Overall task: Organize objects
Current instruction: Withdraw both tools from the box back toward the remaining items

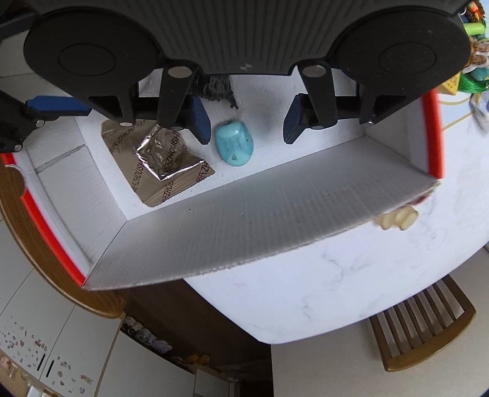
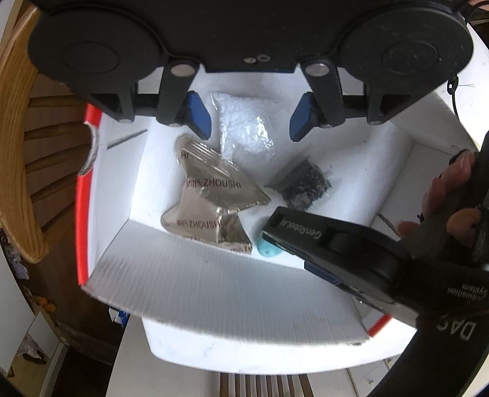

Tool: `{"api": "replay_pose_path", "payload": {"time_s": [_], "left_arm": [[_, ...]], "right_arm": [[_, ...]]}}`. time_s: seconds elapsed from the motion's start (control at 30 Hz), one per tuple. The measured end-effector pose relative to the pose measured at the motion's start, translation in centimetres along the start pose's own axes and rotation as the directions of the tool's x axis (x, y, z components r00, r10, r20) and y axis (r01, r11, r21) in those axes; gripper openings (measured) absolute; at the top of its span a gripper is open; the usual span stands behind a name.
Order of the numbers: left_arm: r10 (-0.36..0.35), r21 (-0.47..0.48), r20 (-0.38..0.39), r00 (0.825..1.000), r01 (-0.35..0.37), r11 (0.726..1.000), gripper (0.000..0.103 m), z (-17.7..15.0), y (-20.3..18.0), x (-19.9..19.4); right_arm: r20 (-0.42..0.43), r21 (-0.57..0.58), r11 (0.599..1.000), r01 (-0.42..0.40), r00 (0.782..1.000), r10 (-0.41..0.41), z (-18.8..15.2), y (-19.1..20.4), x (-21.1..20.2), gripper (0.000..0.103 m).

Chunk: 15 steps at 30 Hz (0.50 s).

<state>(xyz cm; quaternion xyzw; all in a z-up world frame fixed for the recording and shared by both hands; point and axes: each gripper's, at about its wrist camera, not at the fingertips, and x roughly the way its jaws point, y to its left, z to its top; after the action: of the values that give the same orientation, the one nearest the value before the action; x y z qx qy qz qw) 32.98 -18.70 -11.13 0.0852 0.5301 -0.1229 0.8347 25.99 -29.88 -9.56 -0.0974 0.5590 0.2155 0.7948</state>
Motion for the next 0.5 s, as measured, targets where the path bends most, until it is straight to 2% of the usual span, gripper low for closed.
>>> {"api": "replay_pose_path", "payload": {"time_s": [0.5], "left_arm": [[-0.030, -0.041, 0.161, 0.986, 0.037, 0.998, 0.051, -2.8, 2.4, -8.3]], "right_arm": [[0.135, 0.060, 0.998, -0.003, 0.991, -0.005, -0.4, 0.2, -5.0, 0.059]]}}
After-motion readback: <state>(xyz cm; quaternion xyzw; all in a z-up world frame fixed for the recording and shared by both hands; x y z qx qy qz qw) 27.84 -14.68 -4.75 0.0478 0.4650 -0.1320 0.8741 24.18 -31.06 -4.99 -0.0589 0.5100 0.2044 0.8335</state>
